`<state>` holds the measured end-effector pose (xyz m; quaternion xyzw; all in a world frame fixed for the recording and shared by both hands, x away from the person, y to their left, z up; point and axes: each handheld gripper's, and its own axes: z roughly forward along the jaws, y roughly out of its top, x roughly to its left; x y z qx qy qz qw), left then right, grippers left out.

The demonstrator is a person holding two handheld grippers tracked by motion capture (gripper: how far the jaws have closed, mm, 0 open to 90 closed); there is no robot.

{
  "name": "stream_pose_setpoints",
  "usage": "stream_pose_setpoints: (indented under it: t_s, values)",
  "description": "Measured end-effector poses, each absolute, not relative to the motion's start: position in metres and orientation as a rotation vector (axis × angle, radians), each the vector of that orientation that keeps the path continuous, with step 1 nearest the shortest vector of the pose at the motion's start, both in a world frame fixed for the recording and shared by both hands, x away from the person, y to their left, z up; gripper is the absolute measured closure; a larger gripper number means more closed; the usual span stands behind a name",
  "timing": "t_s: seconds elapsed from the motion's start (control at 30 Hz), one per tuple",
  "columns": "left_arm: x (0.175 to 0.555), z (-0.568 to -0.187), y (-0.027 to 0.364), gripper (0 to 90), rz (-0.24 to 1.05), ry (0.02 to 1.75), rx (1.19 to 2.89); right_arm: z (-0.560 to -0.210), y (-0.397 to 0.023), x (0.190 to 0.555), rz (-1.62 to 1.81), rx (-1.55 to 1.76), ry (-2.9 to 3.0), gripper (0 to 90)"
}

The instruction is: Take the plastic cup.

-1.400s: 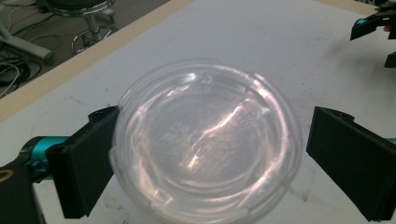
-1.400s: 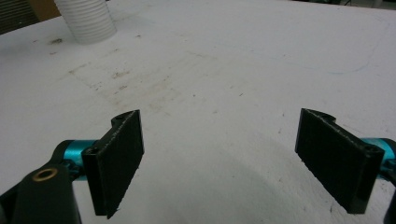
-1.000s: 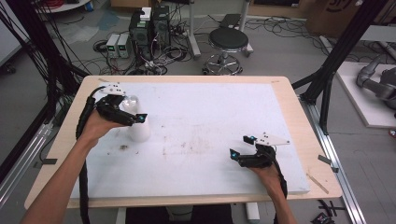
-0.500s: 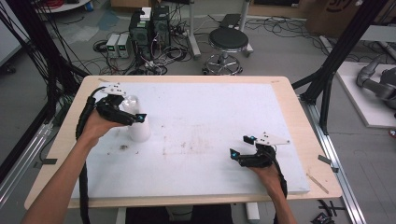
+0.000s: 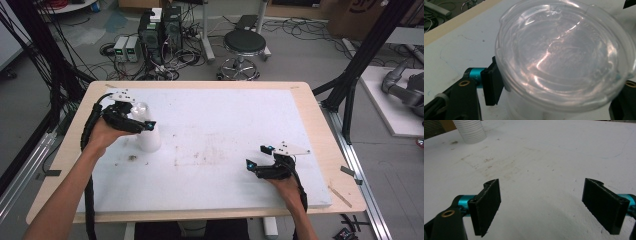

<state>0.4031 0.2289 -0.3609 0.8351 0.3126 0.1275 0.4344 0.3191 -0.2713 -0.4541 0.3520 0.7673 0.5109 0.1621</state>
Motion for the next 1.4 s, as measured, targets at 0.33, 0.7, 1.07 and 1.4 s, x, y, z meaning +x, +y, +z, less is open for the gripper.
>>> stream_pose_setpoints:
  t_s: [0.33,0.7,1.07,1.4]
  values:
    - [0.402,-0.36,0.229,32.7,0.313,0.788,2.077,-0.454,-0.271,0.319,1.456,1.007,2.192,15.2]
    - [0.4,-0.351,0.23,32.8,0.307,0.787,2.049,-0.454,-0.271,0.32,1.453,1.01,2.195,15.2]
    - [0.392,-0.292,0.232,33.5,0.367,0.739,1.994,-0.454,-0.271,0.32,1.455,1.007,2.195,15.2]
    - [0.378,-0.222,0.236,34.5,0.464,0.687,1.942,-0.454,-0.271,0.32,1.457,1.01,2.196,15.2]
